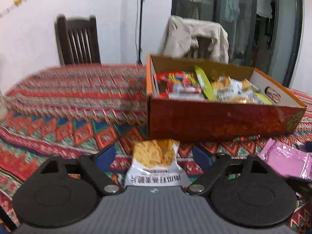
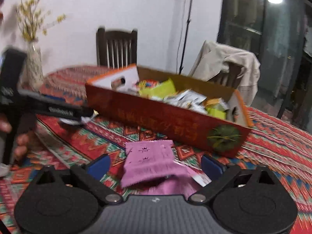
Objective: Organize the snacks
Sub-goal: 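Grasp a cracker packet with the left gripper while the right grasps a pink packet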
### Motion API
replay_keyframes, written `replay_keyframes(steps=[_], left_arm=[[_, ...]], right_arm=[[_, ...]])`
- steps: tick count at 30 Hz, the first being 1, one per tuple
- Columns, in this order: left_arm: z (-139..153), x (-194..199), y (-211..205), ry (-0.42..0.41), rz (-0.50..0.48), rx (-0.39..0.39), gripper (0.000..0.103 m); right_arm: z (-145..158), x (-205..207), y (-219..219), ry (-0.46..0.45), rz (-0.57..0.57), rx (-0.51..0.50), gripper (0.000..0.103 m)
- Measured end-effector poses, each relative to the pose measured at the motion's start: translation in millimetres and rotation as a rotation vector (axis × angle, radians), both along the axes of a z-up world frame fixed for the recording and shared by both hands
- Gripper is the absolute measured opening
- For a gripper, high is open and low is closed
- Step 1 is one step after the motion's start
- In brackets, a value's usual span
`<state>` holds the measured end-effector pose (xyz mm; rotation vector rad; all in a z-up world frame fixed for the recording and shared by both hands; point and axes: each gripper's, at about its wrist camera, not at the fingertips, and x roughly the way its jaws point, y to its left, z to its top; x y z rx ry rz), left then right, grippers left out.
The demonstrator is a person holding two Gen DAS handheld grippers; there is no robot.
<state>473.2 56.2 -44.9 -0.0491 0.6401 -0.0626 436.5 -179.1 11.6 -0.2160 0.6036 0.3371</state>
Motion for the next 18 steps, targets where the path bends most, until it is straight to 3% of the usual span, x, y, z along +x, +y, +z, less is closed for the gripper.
replay_keyframes(steps=[1, 2, 3, 4, 7, 18], left_arm=[[-0.9, 0.5, 2.7, 0.003, -0.004, -0.016, 0.078], [-1.4, 1.4, 4.3, 0.006, -0.005, -0.025, 0.073], [-2.7, 3.1, 5.4, 0.017, -0.002, -0.029, 0.054], [-2.8, 3.2, 5.8, 0.017, 0.01, -0.021, 0.047], [-2.6, 3.1, 7.5, 0.013, -0.003, -0.033, 0.045], [10.3, -14.1, 2.8, -0.03, 0.029, 0.0, 0.042]], right_arm=[[-5.4, 9.3, 2.9, 0.023, -0.011, -0.007, 0.08], [-11.0, 18.6, 4.0, 0.043, -0.011, 0.004, 0.079], [-14.9, 22.1, 4.3, 0.051, -0.006, 0.023, 0.079], [-18.2, 24.0, 3.6, 0.057, 0.003, 0.041, 0.079], [-23.0, 21.9, 4.9, 0.051, 0.02, 0.044, 0.072], [-18.4, 17.6, -2.4, 0.036, 0.036, 0.109, 0.069]])
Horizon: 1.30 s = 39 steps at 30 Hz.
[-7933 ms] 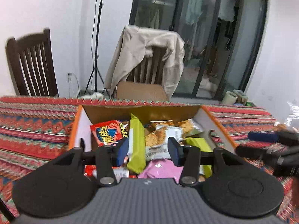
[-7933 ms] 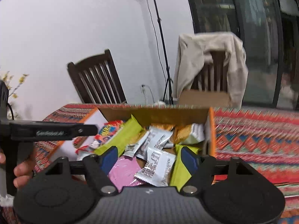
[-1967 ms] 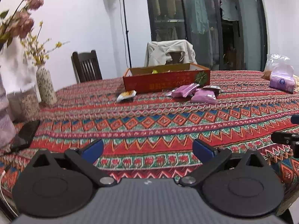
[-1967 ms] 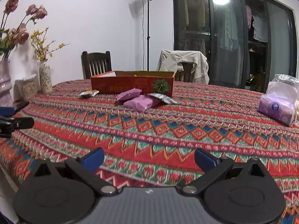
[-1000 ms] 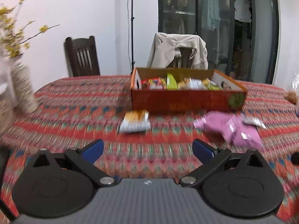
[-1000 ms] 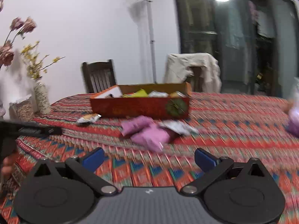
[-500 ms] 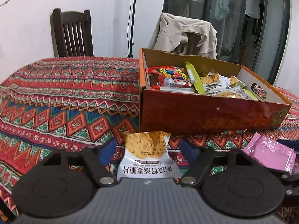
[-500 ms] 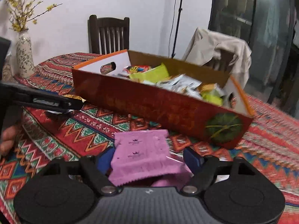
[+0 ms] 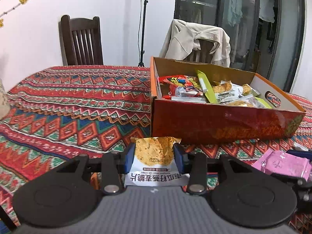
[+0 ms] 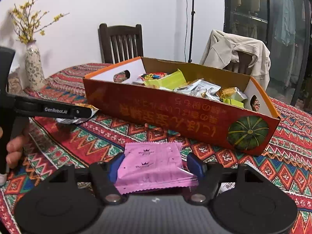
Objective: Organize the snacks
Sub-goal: 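Grasp a cracker packet with the left gripper while the right grasps a pink packet, then carry the cracker packet and pink packet into the box and release both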
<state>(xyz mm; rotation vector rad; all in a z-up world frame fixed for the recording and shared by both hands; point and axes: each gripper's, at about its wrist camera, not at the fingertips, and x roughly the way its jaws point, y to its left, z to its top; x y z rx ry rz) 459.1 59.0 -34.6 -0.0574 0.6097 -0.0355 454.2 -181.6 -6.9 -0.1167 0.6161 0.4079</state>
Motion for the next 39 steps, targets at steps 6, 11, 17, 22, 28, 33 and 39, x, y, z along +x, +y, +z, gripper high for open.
replay_keyframes(steps=[6, 11, 17, 22, 28, 33, 39], left_arm=[[55.5, -75.4, -6.3, -0.077, -0.031, -0.001, 0.043], [82.6, -162.1, -20.2, -0.16, -0.057, -0.08, 0.043], [57.6, -231.0, -39.6, -0.089, -0.053, -0.143, 0.043], [38.4, -244.1, -51.8, -0.016, -0.053, -0.119, 0.043], [38.7, -256.5, -67.6, -0.035, -0.055, -0.059, 0.043], [35.7, -261.2, -74.2, -0.029, -0.06, -0.032, 0.043], [31.5, -257.6, -72.9, -0.016, -0.062, -0.041, 0.043]], right_arm=[[37.8, -35.9, -19.6, -0.031, -0.024, 0.09, 0.069], [74.5, -114.6, -41.1, -0.142, -0.024, 0.104, 0.068], [50.4, -207.4, -83.5, -0.092, -0.117, 0.13, 0.068], [12.2, -247.6, -96.6, 0.002, -0.148, 0.086, 0.042], [10.6, -256.6, -96.5, -0.036, -0.176, 0.063, 0.065], [5.9, -248.2, -86.9, 0.003, -0.138, 0.107, 0.071], [-2.9, -244.1, -75.7, 0.016, -0.143, 0.032, 0.067]])
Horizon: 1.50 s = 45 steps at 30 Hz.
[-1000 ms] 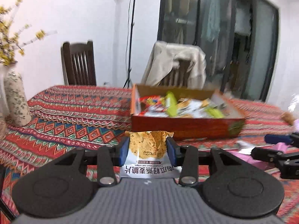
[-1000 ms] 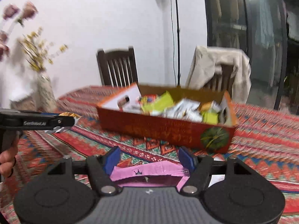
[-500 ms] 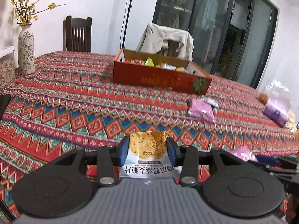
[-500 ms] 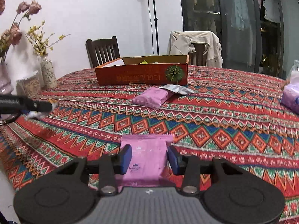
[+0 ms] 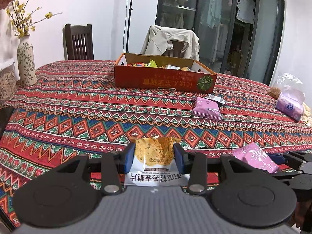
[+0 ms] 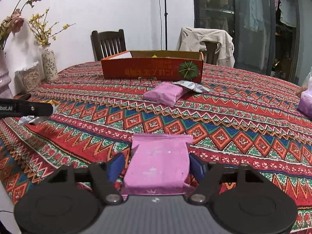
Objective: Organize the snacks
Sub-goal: 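Carry the cracker packet and pink packet into the box and release both, then move both grippers back toward the last pink and white packets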
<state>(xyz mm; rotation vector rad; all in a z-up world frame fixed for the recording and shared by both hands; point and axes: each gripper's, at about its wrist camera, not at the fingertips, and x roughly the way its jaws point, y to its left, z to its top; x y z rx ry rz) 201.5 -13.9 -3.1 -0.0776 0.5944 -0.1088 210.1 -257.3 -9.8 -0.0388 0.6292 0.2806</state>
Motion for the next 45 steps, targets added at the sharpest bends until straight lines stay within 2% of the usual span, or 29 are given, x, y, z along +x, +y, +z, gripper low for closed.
replay_keyframes(steps=[3, 8, 10, 14, 17, 19, 22, 24, 27, 31, 32, 33, 36, 38, 45], left_arm=[[-2.0, 6.5, 1.1, 0.005, -0.005, -0.009, 0.043], [2.4, 28.1, 9.3, 0.004, -0.018, -0.028, 0.043], [9.9, 45.0, 14.8, -0.007, -0.039, -0.038, 0.043], [37.2, 103.4, 30.3, -0.053, -0.097, -0.079, 0.043], [56.0, 162.3, 34.5, -0.095, -0.115, -0.058, 0.043], [64.1, 203.6, 35.7, -0.107, -0.129, -0.043, 0.043], [67.5, 272.7, 36.8, -0.08, -0.12, -0.033, 0.043], [64.4, 318.2, 36.1, -0.059, -0.117, -0.018, 0.043], [52.0, 382.6, 36.3, -0.01, -0.074, 0.005, 0.043], [30.2, 451.7, 38.5, 0.05, -0.008, -0.005, 0.045], [24.5, 466.3, 41.7, 0.072, 0.005, -0.026, 0.048], [19.6, 478.0, 45.8, 0.098, 0.023, -0.048, 0.055], [15.4, 491.1, 52.6, 0.124, 0.046, -0.071, 0.062], [19.1, 485.9, 54.2, 0.104, 0.026, -0.083, 0.068], [42.0, 454.3, 52.1, 0.089, 0.015, -0.043, 0.069]], right_arm=[[0.7, 1.0, -0.4, 0.0, 0.004, -0.016, 0.061], [5.0, 6.6, -3.8, 0.001, 0.001, 0.005, 0.061], [12.9, 12.3, -7.6, -0.004, 0.005, 0.029, 0.061], [42.5, 41.2, -18.3, -0.041, 0.037, 0.08, 0.061], [67.8, 88.7, -25.6, -0.059, 0.101, 0.149, 0.061], [82.6, 129.6, -23.7, -0.082, 0.12, 0.147, 0.061], [98.6, 202.1, -15.5, -0.1, 0.103, 0.127, 0.061], [104.0, 257.8, -11.3, -0.063, 0.099, 0.185, 0.061], [98.6, 336.6, -3.0, 0.019, 0.07, 0.239, 0.061], [73.8, 417.7, 14.6, 0.103, -0.021, 0.203, 0.061], [65.8, 434.9, 18.0, 0.127, -0.05, 0.201, 0.062], [58.1, 449.4, 20.4, 0.147, -0.081, 0.194, 0.063], [44.1, 475.0, 26.0, 0.208, -0.14, 0.19, 0.067], [44.3, 476.9, 29.5, 0.195, -0.126, 0.193, 0.068], [65.0, 464.3, 24.8, 0.164, -0.122, 0.201, 0.07]])
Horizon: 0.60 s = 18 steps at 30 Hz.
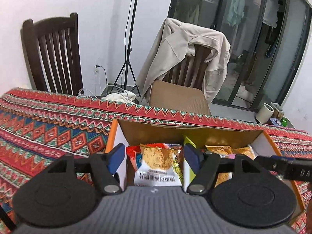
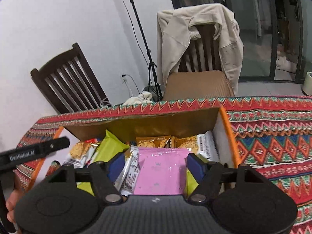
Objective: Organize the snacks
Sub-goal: 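Move both grippers back toward the last pink and white packets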
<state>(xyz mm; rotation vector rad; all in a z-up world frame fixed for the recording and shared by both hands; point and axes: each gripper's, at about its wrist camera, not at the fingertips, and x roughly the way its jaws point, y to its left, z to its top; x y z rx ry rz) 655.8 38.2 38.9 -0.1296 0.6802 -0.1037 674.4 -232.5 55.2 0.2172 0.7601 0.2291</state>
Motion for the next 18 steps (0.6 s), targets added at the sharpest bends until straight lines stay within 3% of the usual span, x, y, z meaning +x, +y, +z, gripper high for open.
replay_keyframes(steps=[3, 6, 10, 18], left_arm=[[26.2, -30.0, -5.0, -0.037, -0.021, 0.02, 0.07], [56.8, -76.3, -9.6, -0.096, -0.063, 0.037, 0.084], [85.8, -160.4, -18.2, -0.197, -0.148, 0.042, 0.093], [84.8, -333.0, -34.2, -0.324, -0.21, 0.028, 0.103]], right_arm=[[19.7, -17.1, -10.5, -0.028, 0.001, 0.002, 0.07], [47.3, -51.1, -23.0, -0.081, 0.012, -0.003, 0.074], [81.9, -118.0, -44.8, -0.179, 0.057, 0.003, 0.085], [108.8, -285.4, -80.3, -0.37, 0.125, -0.05, 0.094]])
